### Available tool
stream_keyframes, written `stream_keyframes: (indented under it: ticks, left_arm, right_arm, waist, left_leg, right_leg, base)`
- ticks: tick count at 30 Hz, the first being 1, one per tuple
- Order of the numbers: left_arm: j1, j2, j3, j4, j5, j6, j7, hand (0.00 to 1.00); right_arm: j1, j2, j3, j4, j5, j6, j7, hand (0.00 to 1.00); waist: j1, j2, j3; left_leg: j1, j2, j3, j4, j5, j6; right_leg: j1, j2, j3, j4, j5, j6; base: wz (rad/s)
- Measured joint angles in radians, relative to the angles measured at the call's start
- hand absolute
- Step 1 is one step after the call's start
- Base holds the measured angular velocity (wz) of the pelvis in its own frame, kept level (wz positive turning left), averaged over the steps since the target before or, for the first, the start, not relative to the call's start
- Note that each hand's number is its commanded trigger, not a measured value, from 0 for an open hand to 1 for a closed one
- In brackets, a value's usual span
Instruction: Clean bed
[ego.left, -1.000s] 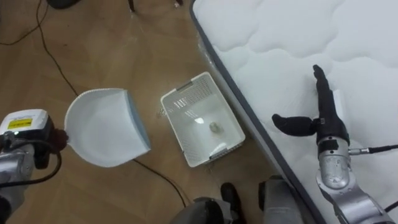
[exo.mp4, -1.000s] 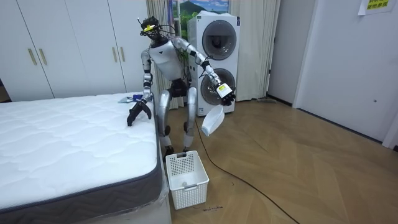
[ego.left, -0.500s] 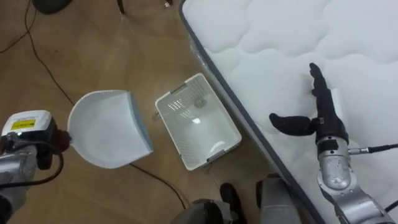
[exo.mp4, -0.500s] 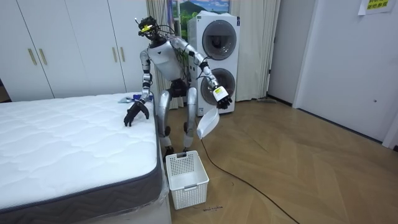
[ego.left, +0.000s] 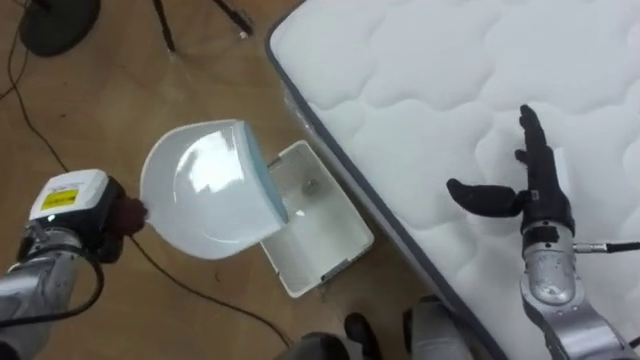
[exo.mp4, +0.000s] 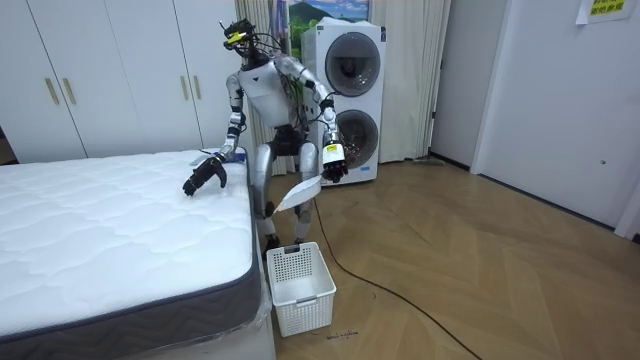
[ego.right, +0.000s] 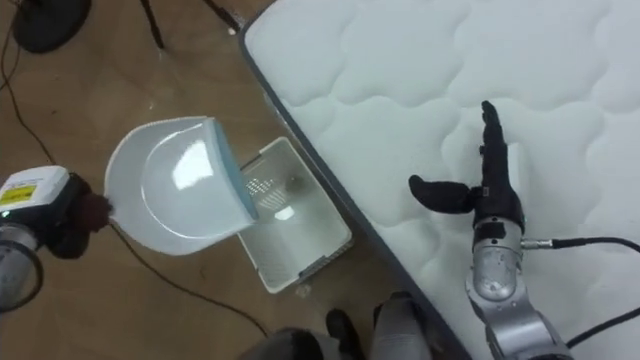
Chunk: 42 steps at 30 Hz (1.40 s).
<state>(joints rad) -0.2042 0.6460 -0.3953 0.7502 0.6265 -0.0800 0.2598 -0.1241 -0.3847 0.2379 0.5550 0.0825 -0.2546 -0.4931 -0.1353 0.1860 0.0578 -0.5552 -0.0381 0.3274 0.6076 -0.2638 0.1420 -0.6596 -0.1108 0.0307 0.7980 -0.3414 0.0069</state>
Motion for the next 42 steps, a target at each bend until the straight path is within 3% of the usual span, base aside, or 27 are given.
stream_keyframes:
  ticks: [4,7,8,9,11,12,13,14,15,16,17,19,20,21,23,25,29,32,34,35,37,39,40,41,42]
  left_arm:
    - [0.021,-0.034,0.000,-0.033,0.015,-0.031,0.000,1.00]
    - [0.022,-0.063,0.000,-0.047,0.011,-0.043,-0.001,1.00]
    - [0.023,-0.080,0.000,-0.050,0.010,-0.047,-0.002,1.00]
    - [0.025,-0.087,0.000,-0.058,0.011,-0.053,-0.002,1.00]
    - [0.026,-0.099,0.004,-0.066,0.011,-0.054,-0.002,1.00]
    - [0.043,-0.118,0.027,-0.080,0.012,-0.053,-0.004,1.00]
    - [0.055,-0.134,0.043,-0.100,0.012,-0.053,-0.004,1.00]
    - [0.057,-0.143,0.047,-0.108,0.012,-0.054,-0.004,1.00]
    - [0.063,-0.157,0.061,-0.129,0.013,-0.055,-0.004,1.00]
    - [0.073,-0.168,0.078,-0.144,0.013,-0.060,-0.003,1.00]
    - [0.077,-0.176,0.080,-0.146,0.012,-0.062,0.000,1.00]
    - [0.114,-0.212,0.080,-0.165,0.007,-0.062,0.011,1.00]
    - [0.128,-0.215,0.080,-0.166,-0.002,-0.067,0.011,1.00]
    - [0.150,-0.216,0.080,-0.166,-0.014,-0.072,0.011,1.00]
    - [0.170,-0.224,0.081,-0.159,-0.026,-0.071,0.008,1.00]
    - [0.189,-0.232,0.081,-0.159,-0.026,-0.072,-0.008,1.00]
    - [0.186,-0.236,0.077,-0.170,-0.044,-0.073,-0.032,1.00]
    - [0.197,-0.246,0.077,-0.171,-0.047,-0.072,-0.036,1.00]
    - [0.215,-0.252,0.077,-0.171,-0.056,-0.073,-0.037,1.00]
    - [0.219,-0.254,0.078,-0.171,-0.069,-0.073,-0.037,0.83]
    - [0.243,-0.277,0.087,-0.185,-0.103,-0.073,-0.037,0.00]
    - [0.241,-0.302,0.087,-0.186,-0.105,-0.082,-0.037,0.00]
    - [0.241,-0.313,0.089,-0.186,-0.108,-0.094,-0.037,0.00]
    - [0.242,-0.317,0.091,-0.186,-0.108,-0.098,-0.037,0.00]
    - [0.248,-0.328,0.097,-0.185,-0.108,-0.099,-0.037,0.00]
  right_arm:
    - [-0.001,0.024,-0.035,0.010,-0.009,-0.008,-0.047,0.00]
    - [0.010,0.025,-0.037,0.015,-0.009,-0.009,-0.064,0.00]
    - [0.029,0.026,-0.039,0.015,-0.011,-0.009,-0.065,0.00]
    - [0.043,0.028,-0.042,0.013,-0.014,-0.009,-0.063,0.00]
    - [0.044,0.029,-0.046,0.012,-0.015,-0.006,-0.059,0.00]
    - [0.045,0.031,-0.046,0.012,-0.015,-0.006,-0.054,0.00]
    - [0.044,0.032,-0.046,0.011,-0.021,-0.006,-0.051,0.00]
    - [0.043,0.032,-0.046,0.009,-0.022,-0.006,-0.051,0.00]
    - [0.037,0.038,-0.046,0.007,-0.021,-0.006,-0.050,0.00]
    - [0.035,0.049,-0.044,0.006,-0.020,-0.006,-0.050,0.00]
    - [0.039,0.050,-0.044,0.006,-0.018,-0.006,-0.050,0.00]
    - [0.049,0.052,-0.043,0.006,-0.005,-0.004,-0.053,0.00]
    - [0.049,0.055,-0.043,0.005,-0.005,-0.005,-0.053,0.00]
    - [0.049,0.061,-0.043,0.001,-0.008,-0.009,-0.054,0.00]
    - [0.053,0.065,-0.044,0.001,-0.010,-0.016,-0.061,0.00]
    - [0.066,0.068,-0.042,-0.013,-0.012,-0.027,-0.057,0.00]
    - [0.079,0.071,-0.044,-0.032,-0.018,-0.052,-0.044,0.00]
    - [0.093,0.082,-0.042,-0.032,-0.018,-0.057,-0.004,0.00]
    - [0.115,0.083,-0.040,-0.039,-0.018,-0.058,0.021,0.00]
    - [0.120,0.082,-0.040,-0.042,-0.018,-0.058,0.024,0.00]
    - [0.130,0.080,-0.039,-0.046,-0.021,-0.057,0.029,0.00]
    - [0.131,0.075,-0.035,-0.046,-0.019,-0.055,0.026,0.00]
    - [0.131,0.074,-0.036,-0.047,-0.019,-0.053,0.026,0.00]
    - [0.131,0.074,-0.035,-0.048,-0.019,-0.053,0.026,0.00]
    - [0.132,0.078,-0.025,-0.051,-0.020,-0.053,0.029,0.00]
  waist:
    - [-0.007,-0.004,-0.0088]
    - [-0.016,-0.006,-0.0109]
    - [-0.019,-0.007,-0.0183]
    - [-0.018,-0.013,-0.0310]
    - [-0.010,-0.016,-0.0335]
    - [0.002,-0.015,-0.0339]
    - [0.012,-0.017,-0.0334]
    - [0.021,-0.018,-0.0336]
    - [0.045,-0.028,-0.0363]
    - [0.057,-0.042,-0.0389]
    - [0.056,-0.047,-0.0380]
    - [0.061,-0.063,-0.0396]
    - [0.063,-0.068,-0.0421]
    - [0.062,-0.078,-0.0418]
    - [0.061,-0.087,-0.0379]
    - [0.056,-0.084,-0.0409]
    - [0.005,-0.075,-0.0460]
    - [0.011,-0.071,-0.0464]
    - [0.023,-0.062,-0.0483]
    - [0.029,-0.061,-0.0482]
    - [0.039,-0.057,-0.0502]
    - [0.050,-0.060,-0.0481]
    - [0.064,-0.067,-0.0434]
    - [0.075,-0.068,-0.0429]
    - [0.095,-0.076,-0.0476]
  left_leg:
    - [0.073,0.008,0.035,-0.041,-0.006,-0.005]
    - [0.135,0.009,0.055,-0.071,-0.010,-0.010]
    - [0.162,0.010,0.055,-0.080,-0.015,-0.014]
    - [0.178,0.010,0.057,-0.086,-0.020,-0.020]
    - [0.208,0.036,0.112,-0.093,-0.034,-0.022]
    - [0.231,0.066,0.169,-0.092,-0.051,-0.028]
    - [0.253,0.091,0.229,-0.096,-0.062,-0.029]
    - [0.263,0.103,0.267,-0.104,-0.065,-0.029]
    - [0.279,0.123,0.345,-0.118,-0.073,-0.030]
    - [0.291,0.138,0.409,-0.122,-0.082,-0.031]
    - [0.302,0.145,0.440,-0.123,-0.087,-0.032]
    - [0.354,0.154,0.548,-0.138,-0.102,-0.049]
    - [0.363,0.157,0.575,-0.139,-0.107,-0.058]
    - [0.371,0.169,0.601,-0.125,-0.114,-0.073]
    - [0.366,0.173,0.545,-0.116,-0.112,-0.078]
    - [0.354,0.184,0.420,-0.100,-0.114,-0.092]
    - [0.370,0.198,0.398,-0.105,-0.104,-0.112]
    - [0.393,0.206,0.301,-0.090,-0.096,-0.126]
    - [0.423,0.200,0.229,-0.081,-0.088,-0.139]
    - [0.428,0.197,0.211,-0.077,-0.087,-0.140]
    - [0.419,0.173,0.078,-0.053,-0.076,-0.146]
    - [0.394,0.136,-0.025,-0.118,-0.074,-0.161]
    - [0.367,0.128,-0.058,-0.167,-0.045,-0.177]
    - [0.353,0.131,-0.065,-0.184,-0.033,-0.167]
    - [0.360,0.128,-0.073,-0.181,-0.023,-0.167]
  right_leg:
    - [0.054,0.017,0.027,-0.037,0.009,0.003]
    - [0.099,0.027,0.053,-0.057,0.013,0.005]
    - [0.123,0.036,0.067,-0.071,0.013,0.006]
    - [0.128,0.048,0.087,-0.076,0.017,0.005]
    - [0.131,0.064,0.078,-0.094,0.041,0.002]
    - [0.132,0.055,0.021,-0.115,0.067,-0.012]
    - [0.132,0.030,-0.078,-0.135,0.091,-0.035]
    - [0.131,0.009,-0.143,-0.146,0.103,-0.051]
    - [0.128,-0.029,-0.280,-0.163,0.126,-0.090]
    - [0.128,-0.058,-0.379,-0.149,0.131,-0.105]
    - [0.127,-0.081,-0.416,-0.125,0.122,-0.099]
    - [0.158,-0.202,-0.444,-0.047,0.092,-0.055]
    - [0.171,-0.227,-0.446,-0.053,0.086,-0.038]
    - [0.187,-0.244,-0.455,-0.081,0.085,-0.005]
    - [0.184,-0.215,-0.464,-0.119,0.088,-0.015]
    - [0.204,-0.163,-0.442,-0.157,0.100,-0.034]
    - [0.224,-0.122,-0.436,-0.197,0.108,-0.047]
    - [0.246,-0.059,-0.377,-0.235,0.119,-0.058]
    - [0.270,-0.007,-0.306,-0.266,0.126,-0.067]
    - [0.272,0.003,-0.289,-0.269,0.127,-0.068]
    - [0.277,0.047,-0.190,-0.283,0.137,-0.072]
    - [0.275,0.060,-0.126,-0.287,0.142,-0.064]
    - [0.274,0.066,-0.099,-0.283,0.144,-0.062]
    - [0.273,0.070,-0.084,-0.278,0.143,-0.060]
    - [0.269,0.080,-0.055,-0.280,0.146,-0.053]
  base:
    - [-0.33]
    - [-0.36]
    - [-0.57]
    - [-0.85]
    - [-1.14]
    - [-1.60]
    - [-1.66]
    - [-1.84]
    - [-1.90]
    - [-1.77]
    - [-1.42]
    - [-1.33]
    - [-1.39]
    - [-1.23]
    - [-1.10]
    - [-0.94]
    - [-0.36]
    - [-0.80]
    - [-1.05]
    - [-1.05]
    - [-1.04]
    - [-0.93]
    - [-0.94]
    - [-1.11]
    - [-0.84]
